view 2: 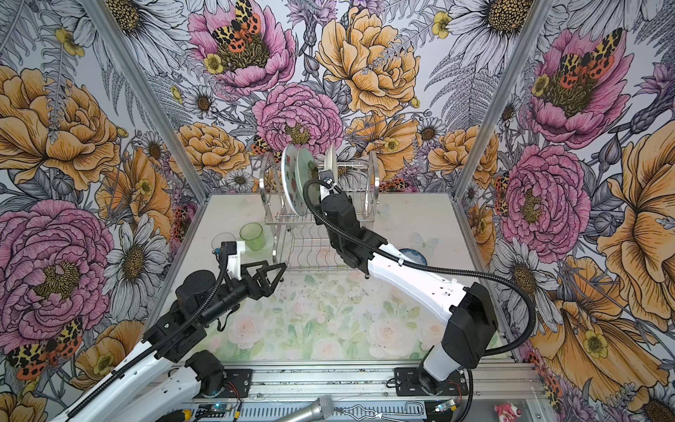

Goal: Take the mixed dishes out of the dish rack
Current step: 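Close the right gripper on the white plate and lift it upward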

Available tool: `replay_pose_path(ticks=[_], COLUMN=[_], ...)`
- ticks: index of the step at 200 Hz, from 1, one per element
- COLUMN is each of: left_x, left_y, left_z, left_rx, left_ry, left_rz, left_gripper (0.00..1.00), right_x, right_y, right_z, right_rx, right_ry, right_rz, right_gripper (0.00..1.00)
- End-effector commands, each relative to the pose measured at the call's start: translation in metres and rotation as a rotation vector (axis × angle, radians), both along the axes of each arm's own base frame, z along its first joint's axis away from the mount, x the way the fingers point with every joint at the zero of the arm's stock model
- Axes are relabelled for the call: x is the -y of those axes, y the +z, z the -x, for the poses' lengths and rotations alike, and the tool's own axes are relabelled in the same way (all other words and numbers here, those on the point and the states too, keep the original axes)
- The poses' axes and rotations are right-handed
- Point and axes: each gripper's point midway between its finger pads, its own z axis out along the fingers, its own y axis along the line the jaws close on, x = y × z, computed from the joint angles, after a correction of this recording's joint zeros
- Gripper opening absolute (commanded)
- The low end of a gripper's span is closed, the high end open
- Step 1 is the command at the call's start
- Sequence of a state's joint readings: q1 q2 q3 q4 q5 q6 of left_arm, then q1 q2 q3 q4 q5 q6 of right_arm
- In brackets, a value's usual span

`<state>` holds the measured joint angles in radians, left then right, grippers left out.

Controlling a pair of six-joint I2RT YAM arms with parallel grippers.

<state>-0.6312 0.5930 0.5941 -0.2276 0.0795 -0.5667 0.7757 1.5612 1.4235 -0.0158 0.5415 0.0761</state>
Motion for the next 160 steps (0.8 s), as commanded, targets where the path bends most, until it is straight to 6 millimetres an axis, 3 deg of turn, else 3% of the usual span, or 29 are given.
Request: replay_pose_path(ticks=[1, 160], left_x=[0.001, -0.001], left_y=[0.005, 0.001], left_z=[0.000, -0.001], left_rx=[0.027, 0.022], left_ry=[-0.013, -0.001], left_rz=[0.013, 0.031], left_gripper=[0.99, 0.99], right_x=[0.027, 0.033], right_y=[0.017, 0.109], right_z=[-0.003, 0.037], right_rx=[0.028, 0.344], right_ry=[-0.047, 0.118], right_rz=[-0.012, -0.098], right_gripper=[0.00, 0.00])
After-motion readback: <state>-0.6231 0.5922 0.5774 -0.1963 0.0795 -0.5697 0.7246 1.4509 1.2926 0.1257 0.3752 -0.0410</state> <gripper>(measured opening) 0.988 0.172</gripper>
